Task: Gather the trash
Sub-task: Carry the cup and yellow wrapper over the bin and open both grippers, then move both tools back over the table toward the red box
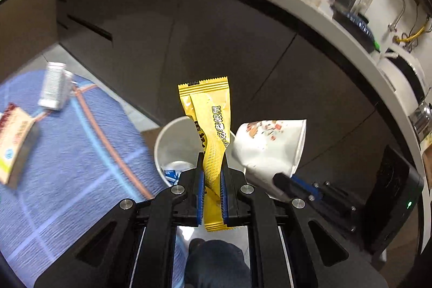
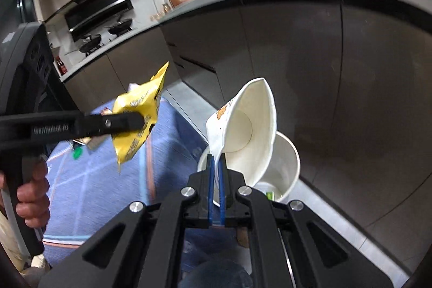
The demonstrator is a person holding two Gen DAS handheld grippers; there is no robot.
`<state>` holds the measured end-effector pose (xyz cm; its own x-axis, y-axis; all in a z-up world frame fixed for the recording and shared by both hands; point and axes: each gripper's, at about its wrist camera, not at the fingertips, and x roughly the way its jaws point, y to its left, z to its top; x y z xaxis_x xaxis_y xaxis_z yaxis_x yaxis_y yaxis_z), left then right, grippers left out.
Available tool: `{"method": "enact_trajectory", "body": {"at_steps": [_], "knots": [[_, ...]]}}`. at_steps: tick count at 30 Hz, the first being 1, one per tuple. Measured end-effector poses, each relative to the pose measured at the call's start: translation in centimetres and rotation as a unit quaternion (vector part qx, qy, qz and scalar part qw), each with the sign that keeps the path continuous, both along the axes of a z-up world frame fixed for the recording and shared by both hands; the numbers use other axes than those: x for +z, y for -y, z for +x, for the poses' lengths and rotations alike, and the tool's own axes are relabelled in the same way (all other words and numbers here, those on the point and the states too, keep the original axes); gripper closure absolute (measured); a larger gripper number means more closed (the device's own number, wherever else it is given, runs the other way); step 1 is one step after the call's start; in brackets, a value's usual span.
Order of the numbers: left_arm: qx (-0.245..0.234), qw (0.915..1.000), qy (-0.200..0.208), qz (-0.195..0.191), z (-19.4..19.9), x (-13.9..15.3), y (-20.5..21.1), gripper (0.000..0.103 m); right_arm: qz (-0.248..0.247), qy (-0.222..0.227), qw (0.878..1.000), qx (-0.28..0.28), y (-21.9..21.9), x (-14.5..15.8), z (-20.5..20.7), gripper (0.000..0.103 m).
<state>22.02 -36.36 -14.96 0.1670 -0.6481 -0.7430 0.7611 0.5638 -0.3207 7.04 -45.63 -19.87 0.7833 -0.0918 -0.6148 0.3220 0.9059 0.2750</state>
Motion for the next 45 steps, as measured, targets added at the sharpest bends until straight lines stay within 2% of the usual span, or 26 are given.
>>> {"method": "enact_trajectory", "body": {"at_steps": [9,21,23,24,25,26,28,29,30,31,33,35,37,38,45], "knots": [[-0.026,0.9972,-0.022,0.066,1.7,-6.1,5.8,0.094,0.035,-0.046,0.998,-0.003,3.5,-6.4,2.0,0.098],[-0.015,0.9935,-0.025,0.11,2.9,-10.3,9.0,0.093,0.062,-0.086,0.994,0.007,5.6,-10.4,5.4,0.097],[-0.011,0.9934,-0.024,0.112,3.2,-10.6,9.2,0.086,0.06,-0.091,0.994,0.01,5.5,-10.6,5.6,0.095],[-0.007,0.9934,-0.022,0.112,3.2,-10.6,9.2,0.082,0.059,-0.091,0.994,0.011,5.5,-10.7,5.7,0.089],[-0.001,0.9937,-0.018,0.11,3.3,-10.4,9.1,0.069,0.059,-0.087,0.994,0.012,5.6,-10.7,5.6,0.07],[0.006,0.9942,-0.014,0.107,3.6,-10.2,9.0,0.056,0.059,-0.084,0.995,0.014,5.5,-10.5,5.6,0.063],[0.023,0.9952,-0.003,0.095,4.0,-9.7,8.4,0.045,0.055,-0.075,0.996,0.016,5.5,-10.2,5.3,0.057],[0.025,0.9956,-0.002,0.09,4.1,-9.5,8.2,0.044,0.049,-0.072,0.996,0.019,5.4,-9.9,5.1,0.056],[0.027,0.996,-0.003,0.086,4.2,-9.3,8.1,0.043,0.047,-0.07,0.996,0.019,5.4,-9.8,4.9,0.049],[0.03,0.9961,-0.002,0.083,4.4,-9.1,7.9,0.037,0.046,-0.068,0.996,0.019,5.4,-9.7,4.6,0.04],[0.042,0.9961,0.009,0.077,4.4,-8.6,7.5,0.027,0.046,-0.061,0.997,0.019,5.4,-9.4,4.2,0.029],[0.058,0.9954,0.027,0.072,4.3,-7.9,7.1,0.012,0.041,-0.058,0.997,0.018,5.1,-9.0,4.0,0.021],[0.068,0.995,0.034,0.066,4.2,-7.4,6.6,0.009,0.035,-0.054,0.998,0.023,4.7,-8.6,3.8,0.005],[0.07,0.9949,0.035,0.064,3.5,-7.1,7.4,0.009,0.033,-0.054,0.998,0.026,4.5,-8.5,3.7,0.003],[0.089,0.9941,0.03,0.054,2.9,-5.0,4.7,0.008,0.003,-0.065,0.997,0.043,2.5,-7.0,4.3,0.003]]}}
